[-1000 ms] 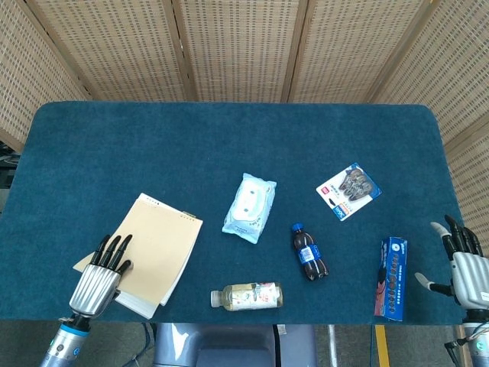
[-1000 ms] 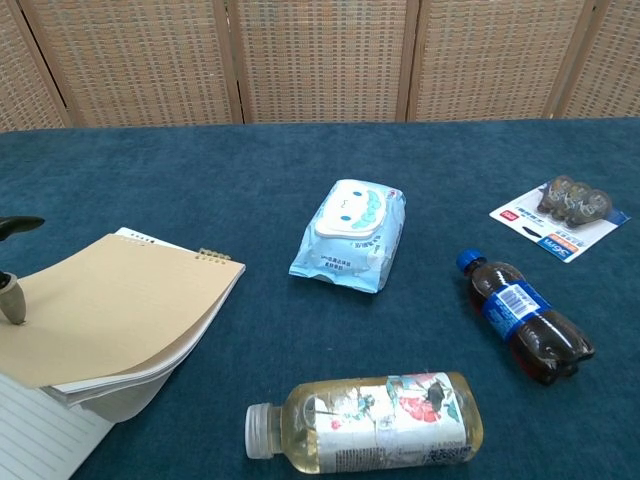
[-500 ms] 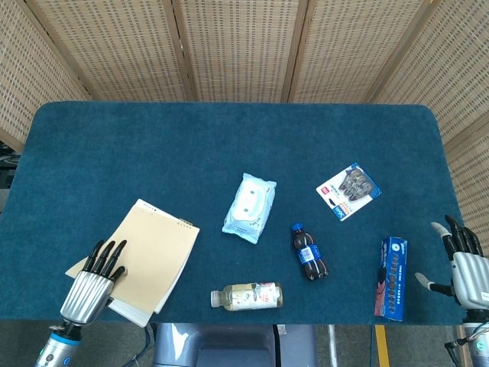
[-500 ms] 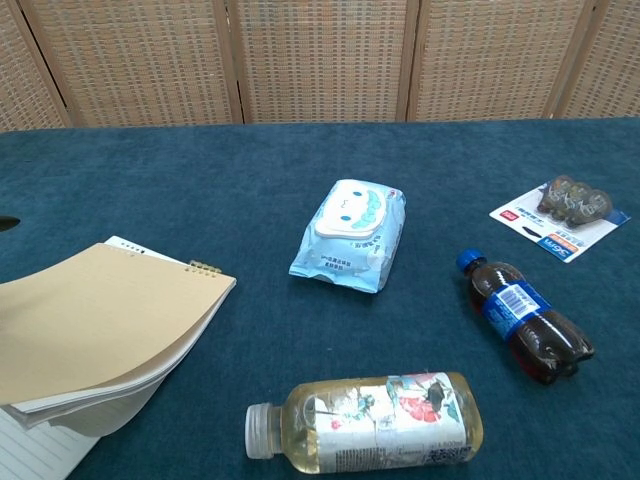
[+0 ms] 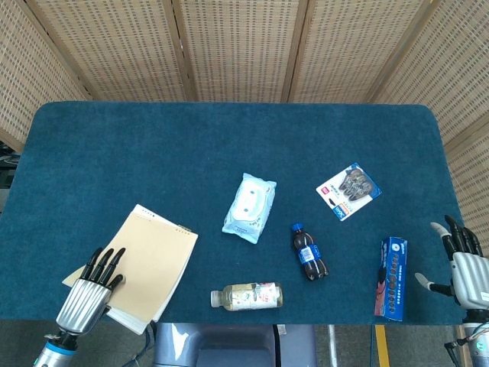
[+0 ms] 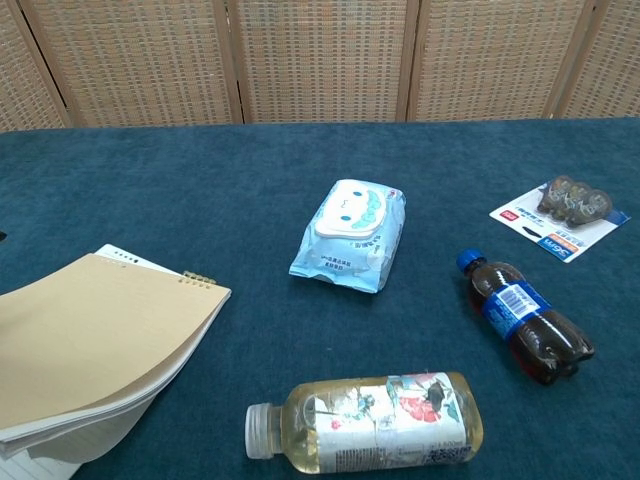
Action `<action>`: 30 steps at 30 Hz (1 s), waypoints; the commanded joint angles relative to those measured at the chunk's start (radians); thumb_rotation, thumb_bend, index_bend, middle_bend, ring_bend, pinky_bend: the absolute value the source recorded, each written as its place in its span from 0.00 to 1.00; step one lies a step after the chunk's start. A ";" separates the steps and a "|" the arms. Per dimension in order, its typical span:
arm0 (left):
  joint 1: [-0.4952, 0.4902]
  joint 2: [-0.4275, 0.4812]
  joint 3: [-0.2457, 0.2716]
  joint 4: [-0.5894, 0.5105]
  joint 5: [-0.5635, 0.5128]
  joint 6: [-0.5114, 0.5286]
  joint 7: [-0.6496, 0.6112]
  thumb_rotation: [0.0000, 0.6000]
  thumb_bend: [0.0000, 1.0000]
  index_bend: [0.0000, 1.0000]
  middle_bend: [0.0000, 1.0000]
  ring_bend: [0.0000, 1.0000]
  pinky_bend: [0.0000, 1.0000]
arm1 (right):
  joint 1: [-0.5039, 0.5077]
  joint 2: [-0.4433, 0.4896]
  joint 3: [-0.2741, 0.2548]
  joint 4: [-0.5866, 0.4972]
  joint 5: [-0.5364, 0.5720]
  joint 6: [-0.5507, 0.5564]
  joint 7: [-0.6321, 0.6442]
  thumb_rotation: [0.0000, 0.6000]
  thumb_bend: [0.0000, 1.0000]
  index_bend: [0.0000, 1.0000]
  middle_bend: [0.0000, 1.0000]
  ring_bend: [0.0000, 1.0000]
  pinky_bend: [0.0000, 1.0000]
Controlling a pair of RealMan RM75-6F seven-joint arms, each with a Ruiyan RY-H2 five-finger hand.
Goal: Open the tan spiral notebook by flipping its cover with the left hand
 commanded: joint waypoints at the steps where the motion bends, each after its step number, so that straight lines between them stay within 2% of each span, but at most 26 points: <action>1: 0.005 0.002 0.002 0.001 0.004 -0.002 -0.001 1.00 0.64 0.84 0.00 0.00 0.00 | 0.000 0.000 0.000 0.000 0.000 0.000 0.000 1.00 0.16 0.11 0.00 0.00 0.00; 12: 0.022 0.015 0.004 -0.015 0.029 -0.003 0.004 1.00 0.64 0.84 0.00 0.00 0.00 | 0.000 0.000 0.000 0.000 -0.001 0.000 0.000 1.00 0.16 0.11 0.00 0.00 0.00; 17: 0.017 0.012 -0.016 -0.021 0.026 -0.014 0.007 1.00 0.64 0.84 0.00 0.00 0.00 | -0.001 0.000 -0.001 -0.002 -0.002 0.001 -0.001 1.00 0.16 0.11 0.00 0.00 0.00; 23: -0.013 0.023 -0.068 -0.053 0.017 -0.037 0.022 1.00 0.64 0.84 0.00 0.00 0.00 | 0.000 0.000 0.000 -0.002 0.000 0.000 0.000 1.00 0.16 0.11 0.00 0.00 0.00; 30: -0.082 0.054 -0.167 -0.130 -0.024 -0.090 0.060 1.00 0.64 0.84 0.00 0.00 0.00 | 0.000 0.001 0.000 -0.001 0.003 -0.003 0.003 1.00 0.16 0.11 0.00 0.00 0.00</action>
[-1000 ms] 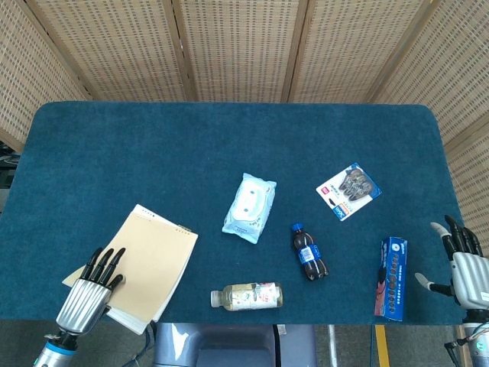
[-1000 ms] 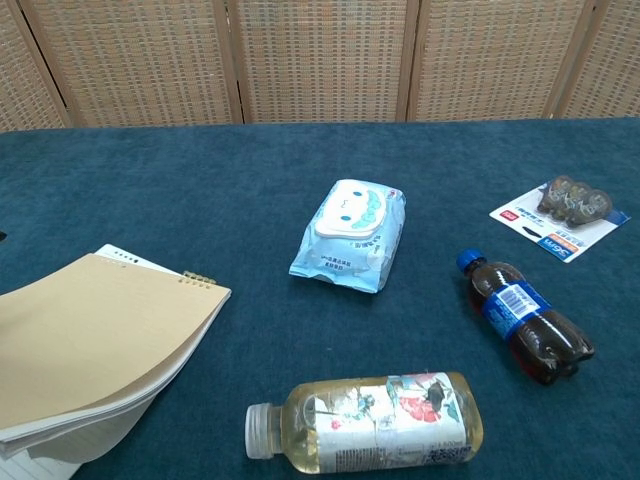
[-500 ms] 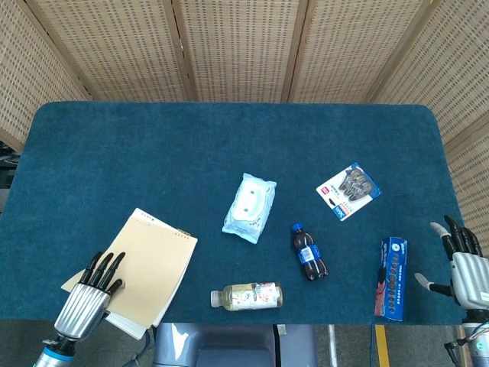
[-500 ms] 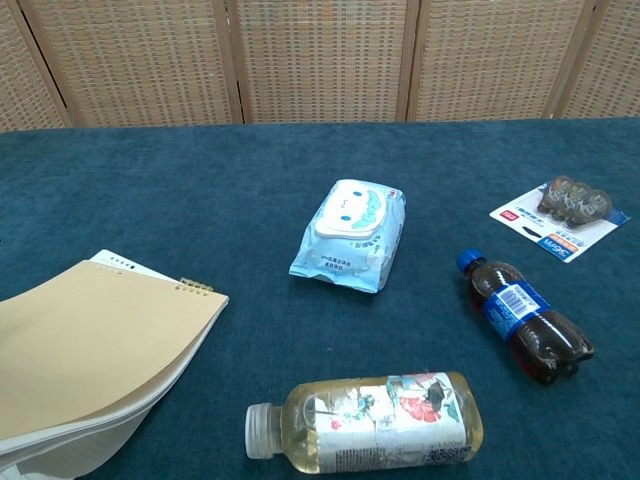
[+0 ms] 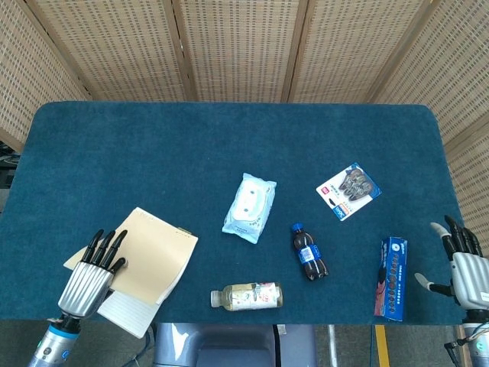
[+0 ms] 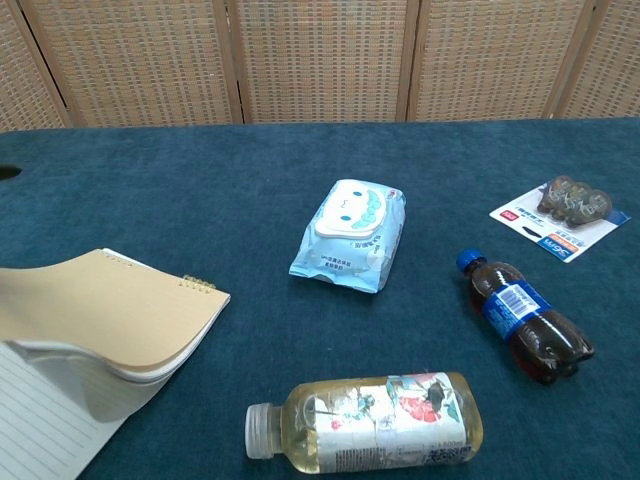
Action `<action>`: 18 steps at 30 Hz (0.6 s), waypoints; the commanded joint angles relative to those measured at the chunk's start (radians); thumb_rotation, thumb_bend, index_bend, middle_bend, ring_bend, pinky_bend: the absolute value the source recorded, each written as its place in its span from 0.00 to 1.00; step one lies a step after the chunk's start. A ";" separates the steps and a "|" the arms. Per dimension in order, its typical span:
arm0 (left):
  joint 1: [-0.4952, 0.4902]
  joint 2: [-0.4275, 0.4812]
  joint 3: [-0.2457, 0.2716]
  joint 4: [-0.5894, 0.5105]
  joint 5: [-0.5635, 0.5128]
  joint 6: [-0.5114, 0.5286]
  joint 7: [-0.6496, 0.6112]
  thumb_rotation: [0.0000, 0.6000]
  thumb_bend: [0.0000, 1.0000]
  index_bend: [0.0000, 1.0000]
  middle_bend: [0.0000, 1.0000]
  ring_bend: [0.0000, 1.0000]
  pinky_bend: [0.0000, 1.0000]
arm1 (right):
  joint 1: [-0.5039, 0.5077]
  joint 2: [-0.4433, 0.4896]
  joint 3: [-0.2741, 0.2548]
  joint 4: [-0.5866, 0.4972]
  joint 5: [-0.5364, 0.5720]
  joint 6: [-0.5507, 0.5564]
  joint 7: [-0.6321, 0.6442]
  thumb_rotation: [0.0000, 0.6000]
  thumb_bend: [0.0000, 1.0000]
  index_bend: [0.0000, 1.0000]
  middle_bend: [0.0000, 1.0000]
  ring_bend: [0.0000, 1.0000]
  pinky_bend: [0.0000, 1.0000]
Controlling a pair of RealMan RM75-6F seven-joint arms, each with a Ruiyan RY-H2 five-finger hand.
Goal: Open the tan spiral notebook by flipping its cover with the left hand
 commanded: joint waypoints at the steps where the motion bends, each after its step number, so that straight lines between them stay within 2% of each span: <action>1: -0.039 0.018 -0.051 -0.040 -0.023 -0.030 0.028 1.00 0.64 0.84 0.00 0.00 0.00 | 0.000 0.000 0.000 0.000 0.001 -0.002 0.001 1.00 0.16 0.11 0.00 0.00 0.00; 3: -0.081 0.023 -0.116 -0.070 -0.057 -0.060 0.051 1.00 0.64 0.84 0.00 0.00 0.00 | 0.001 0.000 0.000 0.000 0.001 -0.004 0.003 1.00 0.16 0.11 0.00 0.00 0.00; 6: -0.113 0.025 -0.158 -0.101 -0.105 -0.100 0.083 1.00 0.64 0.84 0.00 0.00 0.00 | 0.002 0.001 0.000 0.000 0.001 -0.005 0.005 1.00 0.16 0.11 0.00 0.00 0.00; 12: -0.164 0.002 -0.206 -0.107 -0.165 -0.155 0.135 1.00 0.64 0.84 0.00 0.00 0.00 | 0.003 0.001 0.000 0.001 0.003 -0.009 0.007 1.00 0.16 0.11 0.00 0.00 0.00; 18: -0.195 -0.029 -0.227 -0.090 -0.211 -0.187 0.164 1.00 0.64 0.84 0.00 0.00 0.00 | 0.002 0.001 0.000 0.002 0.003 -0.008 0.010 1.00 0.16 0.11 0.00 0.00 0.00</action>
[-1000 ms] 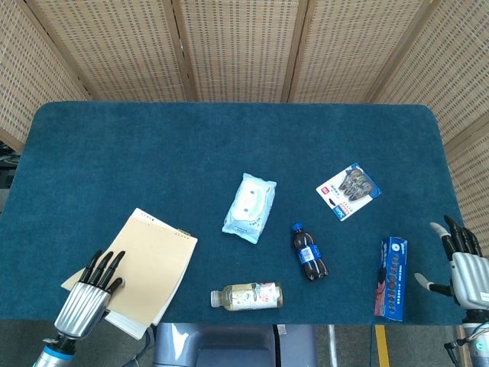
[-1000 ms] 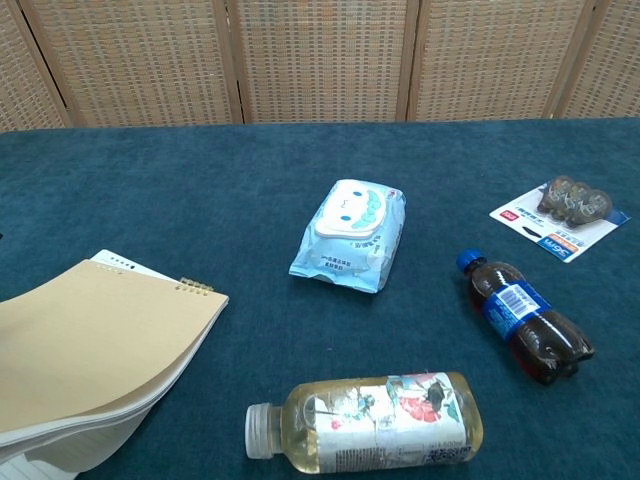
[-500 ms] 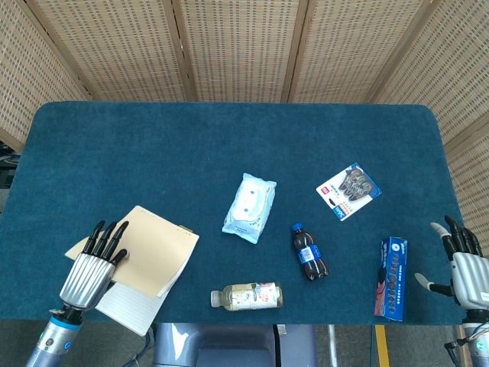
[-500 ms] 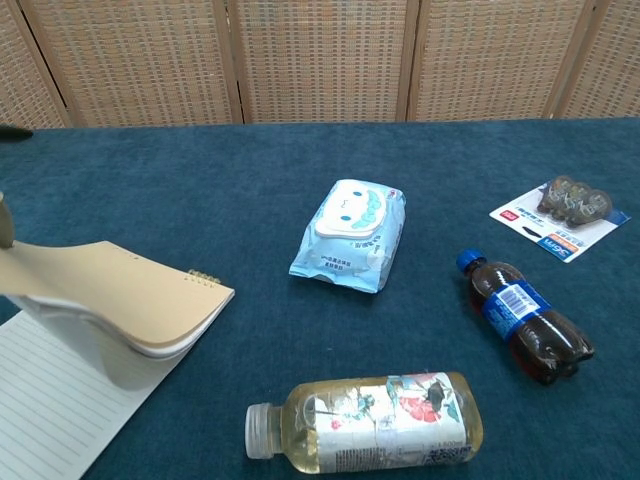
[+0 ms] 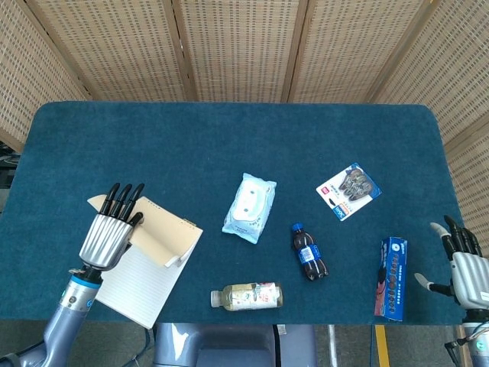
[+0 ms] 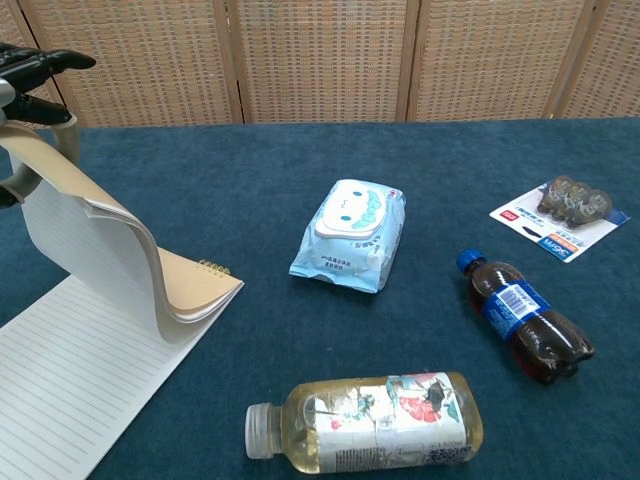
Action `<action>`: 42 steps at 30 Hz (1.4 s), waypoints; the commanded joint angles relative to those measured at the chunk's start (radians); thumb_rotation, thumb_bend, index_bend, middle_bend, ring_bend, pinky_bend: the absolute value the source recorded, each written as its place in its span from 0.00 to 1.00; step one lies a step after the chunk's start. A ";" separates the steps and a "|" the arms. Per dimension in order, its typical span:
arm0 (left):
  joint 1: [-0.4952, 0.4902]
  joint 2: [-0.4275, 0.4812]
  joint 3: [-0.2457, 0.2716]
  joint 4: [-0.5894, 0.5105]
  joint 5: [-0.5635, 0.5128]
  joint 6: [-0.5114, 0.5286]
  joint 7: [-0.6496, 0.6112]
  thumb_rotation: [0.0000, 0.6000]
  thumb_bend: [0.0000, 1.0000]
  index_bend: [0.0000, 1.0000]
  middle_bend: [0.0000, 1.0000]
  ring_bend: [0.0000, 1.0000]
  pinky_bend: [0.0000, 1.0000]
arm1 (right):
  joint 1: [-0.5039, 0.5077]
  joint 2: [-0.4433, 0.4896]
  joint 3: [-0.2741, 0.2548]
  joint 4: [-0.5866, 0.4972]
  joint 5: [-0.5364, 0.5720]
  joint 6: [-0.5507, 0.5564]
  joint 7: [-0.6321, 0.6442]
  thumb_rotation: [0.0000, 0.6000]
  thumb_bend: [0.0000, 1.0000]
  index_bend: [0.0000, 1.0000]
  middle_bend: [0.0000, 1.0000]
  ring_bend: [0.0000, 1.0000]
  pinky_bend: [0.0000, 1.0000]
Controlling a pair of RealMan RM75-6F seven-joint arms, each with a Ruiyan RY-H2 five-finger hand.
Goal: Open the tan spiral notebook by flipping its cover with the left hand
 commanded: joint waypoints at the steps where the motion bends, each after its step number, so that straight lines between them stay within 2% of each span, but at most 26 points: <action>1: -0.016 -0.017 -0.010 0.013 -0.024 -0.015 0.013 1.00 0.64 0.84 0.00 0.00 0.00 | 0.000 0.000 0.000 0.001 0.000 -0.001 0.001 1.00 0.16 0.11 0.00 0.00 0.00; 12: -0.076 -0.070 -0.062 0.082 -0.077 -0.020 -0.005 1.00 0.64 0.84 0.00 0.00 0.00 | 0.001 0.000 -0.001 0.000 -0.003 -0.003 0.004 1.00 0.16 0.11 0.00 0.00 0.00; 18: -0.119 -0.078 -0.110 0.084 -0.172 -0.063 -0.008 1.00 0.64 0.84 0.00 0.00 0.00 | 0.002 0.000 -0.002 0.001 -0.003 -0.005 0.005 1.00 0.16 0.11 0.00 0.00 0.00; 42: -0.270 -0.097 -0.216 0.164 -0.381 -0.114 0.041 1.00 0.64 0.84 0.00 0.00 0.00 | 0.006 0.003 -0.005 -0.002 0.003 -0.020 0.012 1.00 0.16 0.11 0.00 0.00 0.00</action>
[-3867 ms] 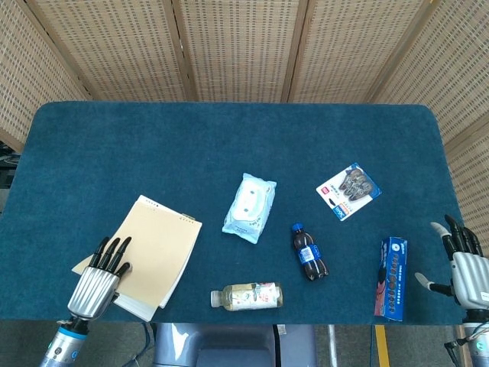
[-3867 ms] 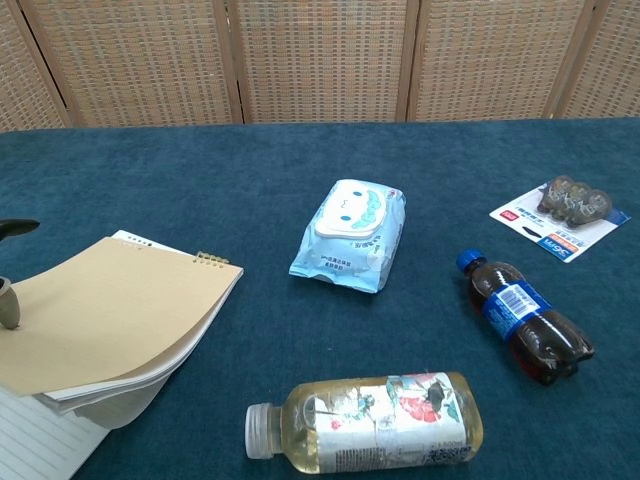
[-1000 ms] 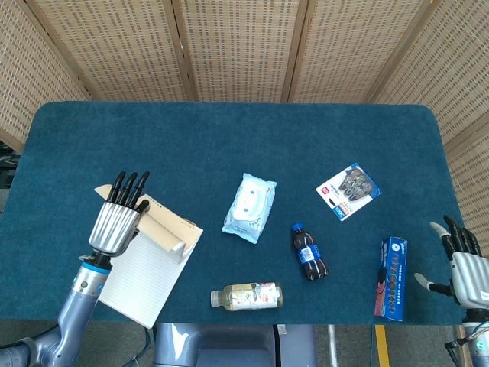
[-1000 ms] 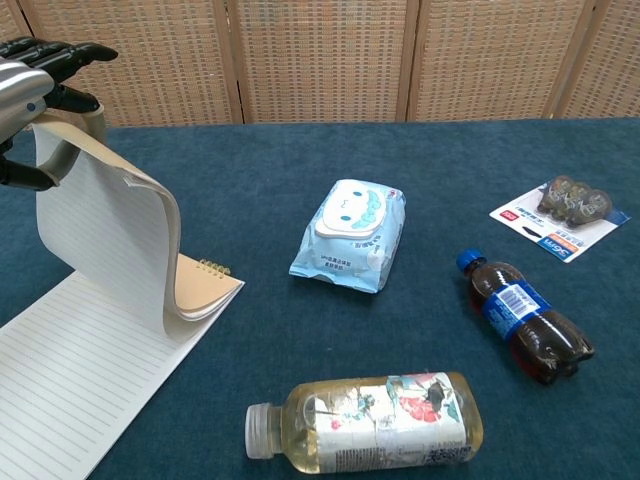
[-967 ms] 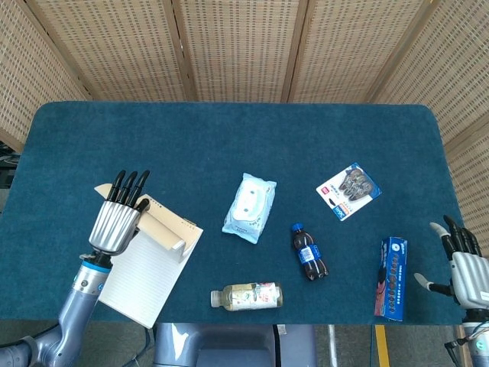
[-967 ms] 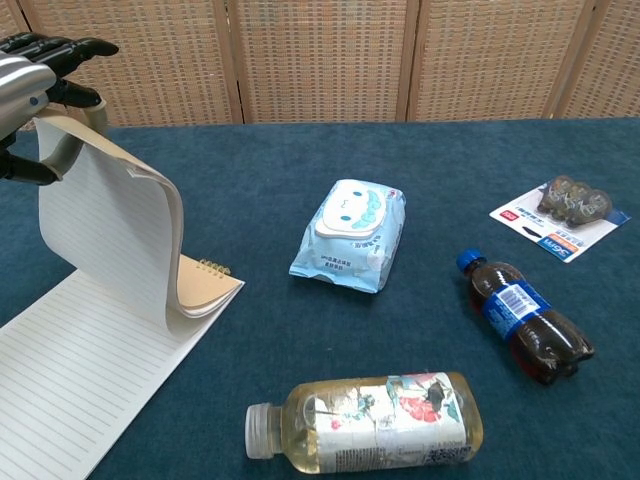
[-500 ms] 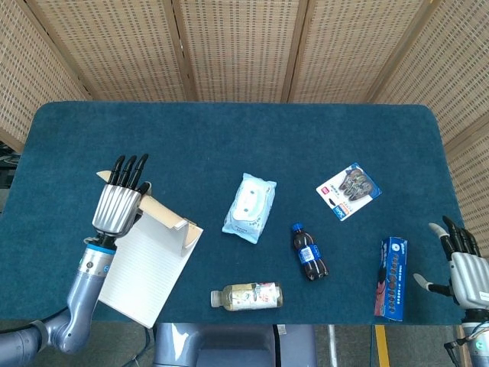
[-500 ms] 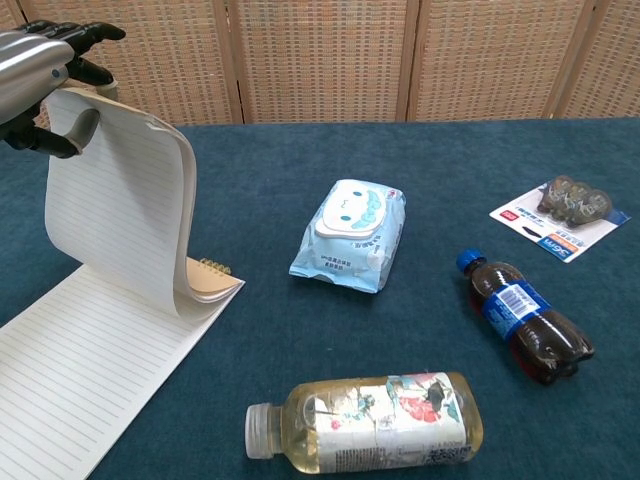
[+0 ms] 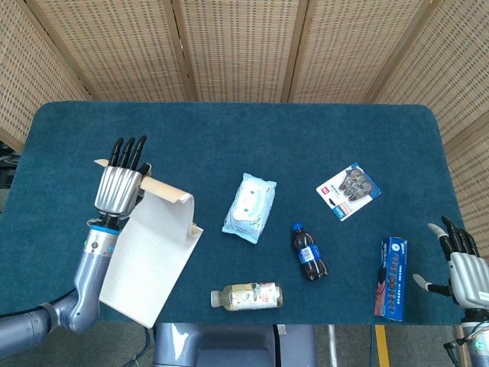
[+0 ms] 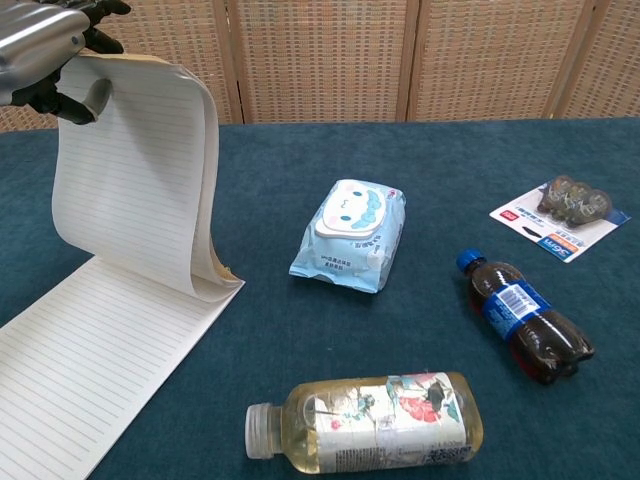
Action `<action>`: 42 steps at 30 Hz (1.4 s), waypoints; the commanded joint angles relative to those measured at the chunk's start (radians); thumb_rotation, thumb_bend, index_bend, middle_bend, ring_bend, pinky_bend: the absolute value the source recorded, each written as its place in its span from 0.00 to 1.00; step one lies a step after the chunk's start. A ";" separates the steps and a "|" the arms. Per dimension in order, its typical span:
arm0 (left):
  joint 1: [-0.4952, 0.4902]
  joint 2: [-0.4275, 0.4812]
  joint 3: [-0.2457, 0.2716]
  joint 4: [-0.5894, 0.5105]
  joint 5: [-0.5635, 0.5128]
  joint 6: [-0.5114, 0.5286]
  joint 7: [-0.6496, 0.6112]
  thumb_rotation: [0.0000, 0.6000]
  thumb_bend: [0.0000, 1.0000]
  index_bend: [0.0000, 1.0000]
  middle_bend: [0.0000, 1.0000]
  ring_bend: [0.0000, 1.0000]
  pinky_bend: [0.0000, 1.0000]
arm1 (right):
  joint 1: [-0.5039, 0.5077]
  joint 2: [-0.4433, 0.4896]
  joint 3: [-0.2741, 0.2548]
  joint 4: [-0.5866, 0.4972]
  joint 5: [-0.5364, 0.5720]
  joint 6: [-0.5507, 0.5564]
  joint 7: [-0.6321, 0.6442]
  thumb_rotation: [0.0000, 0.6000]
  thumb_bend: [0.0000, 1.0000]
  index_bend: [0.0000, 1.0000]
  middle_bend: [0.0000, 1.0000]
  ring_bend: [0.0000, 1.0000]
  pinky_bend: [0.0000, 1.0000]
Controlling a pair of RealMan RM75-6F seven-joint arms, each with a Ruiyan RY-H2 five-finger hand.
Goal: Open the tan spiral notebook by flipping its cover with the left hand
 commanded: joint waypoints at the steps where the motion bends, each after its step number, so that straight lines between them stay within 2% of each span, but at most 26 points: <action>1: -0.027 -0.005 -0.020 0.025 -0.031 -0.012 0.011 1.00 0.64 0.84 0.00 0.00 0.00 | 0.000 0.000 0.000 0.000 0.001 -0.002 0.002 1.00 0.16 0.11 0.00 0.00 0.00; 10: -0.112 -0.021 -0.057 0.112 -0.102 -0.046 0.019 1.00 0.64 0.84 0.00 0.00 0.00 | 0.003 0.001 -0.001 0.000 0.004 -0.010 0.007 1.00 0.16 0.11 0.00 0.00 0.00; 18: -0.176 -0.056 -0.056 0.208 -0.149 -0.082 0.012 1.00 0.64 0.84 0.00 0.00 0.00 | 0.005 0.003 -0.001 0.000 0.011 -0.019 0.015 1.00 0.16 0.11 0.00 0.00 0.00; 42: -0.324 -0.180 -0.043 0.555 -0.145 -0.138 -0.147 1.00 0.64 0.84 0.00 0.00 0.00 | 0.012 0.005 -0.001 -0.004 0.020 -0.037 0.019 1.00 0.16 0.11 0.00 0.00 0.00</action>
